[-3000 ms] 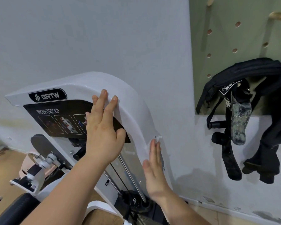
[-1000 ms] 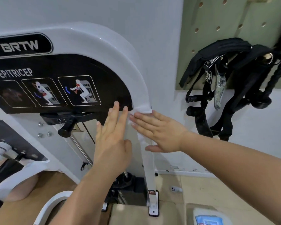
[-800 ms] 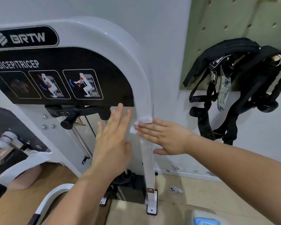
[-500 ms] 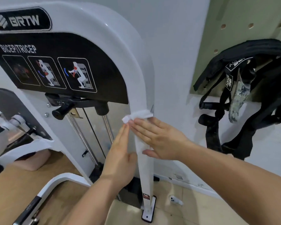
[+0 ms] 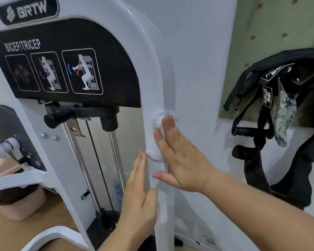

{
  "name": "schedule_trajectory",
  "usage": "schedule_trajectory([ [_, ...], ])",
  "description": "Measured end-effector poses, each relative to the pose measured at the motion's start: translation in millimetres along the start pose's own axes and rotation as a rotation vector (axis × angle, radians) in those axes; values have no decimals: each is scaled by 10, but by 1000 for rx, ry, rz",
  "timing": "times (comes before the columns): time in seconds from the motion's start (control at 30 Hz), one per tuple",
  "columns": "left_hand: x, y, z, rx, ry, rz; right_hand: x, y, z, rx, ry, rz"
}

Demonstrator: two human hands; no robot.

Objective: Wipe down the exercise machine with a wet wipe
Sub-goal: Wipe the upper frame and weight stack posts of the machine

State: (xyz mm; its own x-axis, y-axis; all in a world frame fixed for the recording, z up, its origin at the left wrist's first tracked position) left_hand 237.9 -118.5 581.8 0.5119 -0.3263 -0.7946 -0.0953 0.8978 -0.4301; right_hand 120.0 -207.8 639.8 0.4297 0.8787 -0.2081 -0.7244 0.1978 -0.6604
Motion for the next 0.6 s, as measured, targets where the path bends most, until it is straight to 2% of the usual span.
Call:
schedule_trajectory([
  [0.1, 174, 45, -149, -28, 45, -136, 149, 380, -388, 42, -180, -151],
  [0.2, 290, 22, -219, -106, 51, -286, 204, 365, -485, -64, -394, -220],
  [0.3, 404, -30, -219, -220, -67, -414, 98, -36, -311, -194, -607, -341],
  [0.43, 573, -24, -339, -228, -134, -422, 2, -178, -251, -301, -734, -380],
  [0.53, 562, -24, -237, -253, -185, -394, 94, 251, -653, -226, -759, -377],
  [0.6, 488, 11, -198, -211, -205, -339, 157, 546, -941, -154, -769, -414],
])
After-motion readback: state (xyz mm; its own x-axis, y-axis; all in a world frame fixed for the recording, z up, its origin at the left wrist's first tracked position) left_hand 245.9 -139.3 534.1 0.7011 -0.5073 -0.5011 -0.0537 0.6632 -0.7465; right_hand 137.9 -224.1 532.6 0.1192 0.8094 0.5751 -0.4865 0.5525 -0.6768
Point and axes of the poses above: each hand's wrist, its own y-axis away from the middle knuckle, its own z-axis out of the back of the hand, x = y × z, the point moved 5 cm from there along -y, towards the middle knuckle, and after that the axes turned 4 degrees about x, right-handed, at the moved point
